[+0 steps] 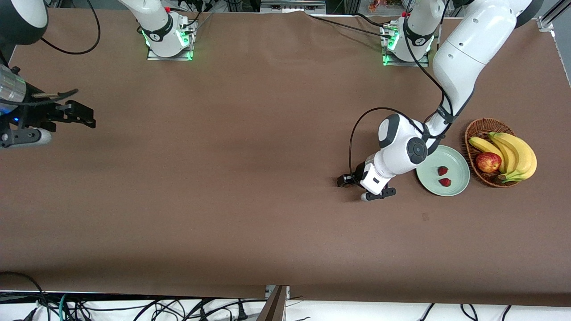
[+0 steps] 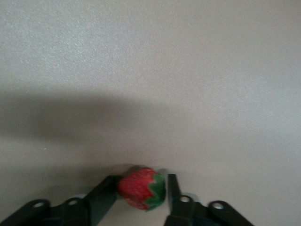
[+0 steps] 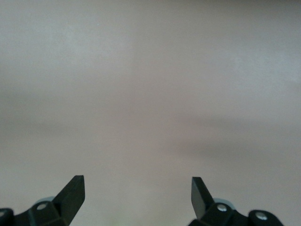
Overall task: Collect all strawberries into plate
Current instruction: 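Lower the strawberry onto the plate and open the left gripper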
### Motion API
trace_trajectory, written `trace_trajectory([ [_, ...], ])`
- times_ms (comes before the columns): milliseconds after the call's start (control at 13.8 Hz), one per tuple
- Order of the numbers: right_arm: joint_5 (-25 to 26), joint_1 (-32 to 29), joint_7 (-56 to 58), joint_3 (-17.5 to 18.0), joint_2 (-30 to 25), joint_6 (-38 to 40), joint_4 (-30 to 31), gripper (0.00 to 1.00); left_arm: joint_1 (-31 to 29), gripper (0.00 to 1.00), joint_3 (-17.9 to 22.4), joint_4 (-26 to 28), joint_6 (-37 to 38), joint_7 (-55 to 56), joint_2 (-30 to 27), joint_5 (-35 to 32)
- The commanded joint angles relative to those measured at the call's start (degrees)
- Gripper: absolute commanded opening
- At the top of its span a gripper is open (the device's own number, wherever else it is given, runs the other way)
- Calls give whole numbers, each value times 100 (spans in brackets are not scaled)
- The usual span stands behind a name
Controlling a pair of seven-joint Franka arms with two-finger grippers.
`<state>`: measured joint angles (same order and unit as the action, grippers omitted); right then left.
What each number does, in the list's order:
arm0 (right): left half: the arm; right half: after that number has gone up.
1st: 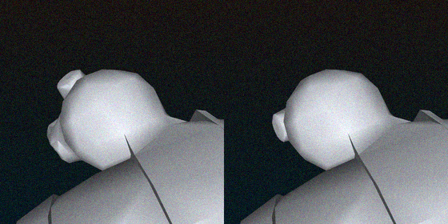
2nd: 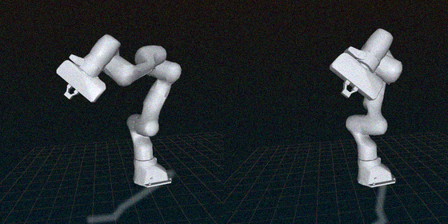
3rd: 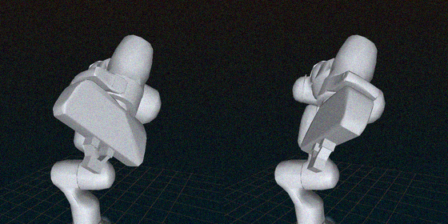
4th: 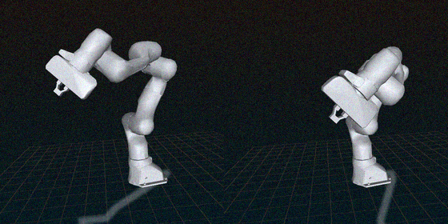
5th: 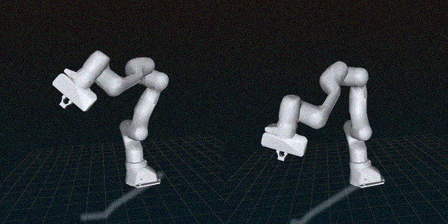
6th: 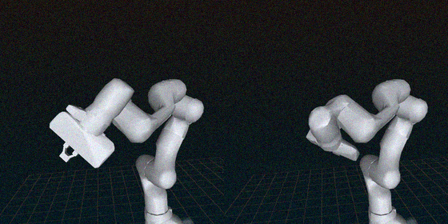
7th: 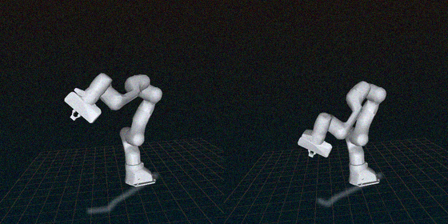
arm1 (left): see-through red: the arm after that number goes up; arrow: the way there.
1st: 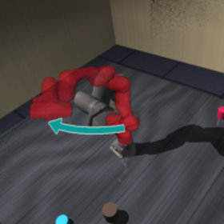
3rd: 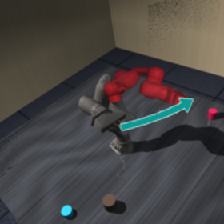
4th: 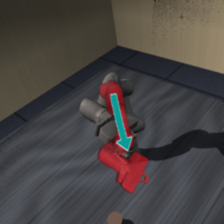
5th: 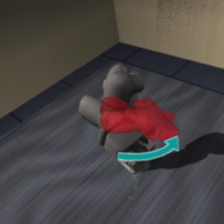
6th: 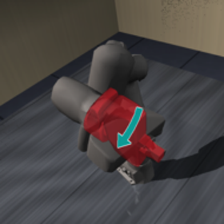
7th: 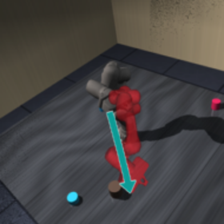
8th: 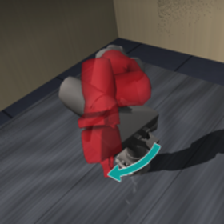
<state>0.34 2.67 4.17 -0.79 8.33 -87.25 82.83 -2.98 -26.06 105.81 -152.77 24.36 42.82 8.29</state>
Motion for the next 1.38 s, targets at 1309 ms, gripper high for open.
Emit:
trace_trajectory([
  [1309, 361, -231, -145, 307, -561, 358, 409, 100, -2285, 42, 49, -87, 3592, -2998, -1434, 23],
])
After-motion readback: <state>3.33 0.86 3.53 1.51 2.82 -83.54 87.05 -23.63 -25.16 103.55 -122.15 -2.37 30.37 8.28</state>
